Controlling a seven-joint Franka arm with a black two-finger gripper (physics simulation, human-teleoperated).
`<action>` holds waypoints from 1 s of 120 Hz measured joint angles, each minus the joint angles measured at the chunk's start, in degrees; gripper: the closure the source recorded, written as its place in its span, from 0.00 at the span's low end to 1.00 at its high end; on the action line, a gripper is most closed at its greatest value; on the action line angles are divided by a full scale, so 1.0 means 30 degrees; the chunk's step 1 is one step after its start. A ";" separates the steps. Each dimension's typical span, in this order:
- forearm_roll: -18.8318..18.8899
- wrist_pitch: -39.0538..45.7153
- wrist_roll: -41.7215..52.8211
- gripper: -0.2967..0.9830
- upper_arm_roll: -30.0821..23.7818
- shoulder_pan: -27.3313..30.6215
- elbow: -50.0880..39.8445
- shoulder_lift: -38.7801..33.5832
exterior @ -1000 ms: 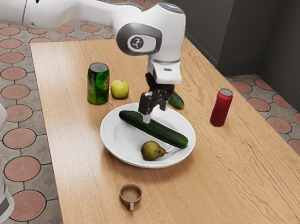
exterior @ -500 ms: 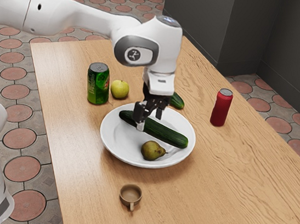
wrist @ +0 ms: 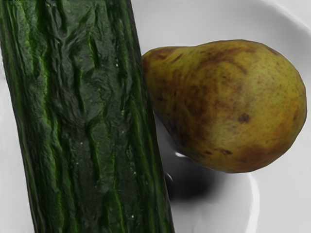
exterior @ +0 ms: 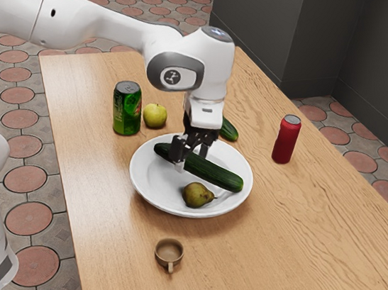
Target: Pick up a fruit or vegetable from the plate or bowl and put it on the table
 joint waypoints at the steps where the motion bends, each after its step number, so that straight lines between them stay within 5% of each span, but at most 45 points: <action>1: 0.0004 0.0015 0.0005 0.23 0.0006 -0.0003 -0.0002 0.0009; 101: 0.0343 0.1423 0.0276 0.23 0.0280 0.0089 -0.0757 0.0277; 120: 0.0376 0.1516 0.0262 0.46 0.0329 0.0058 -0.0872 0.0259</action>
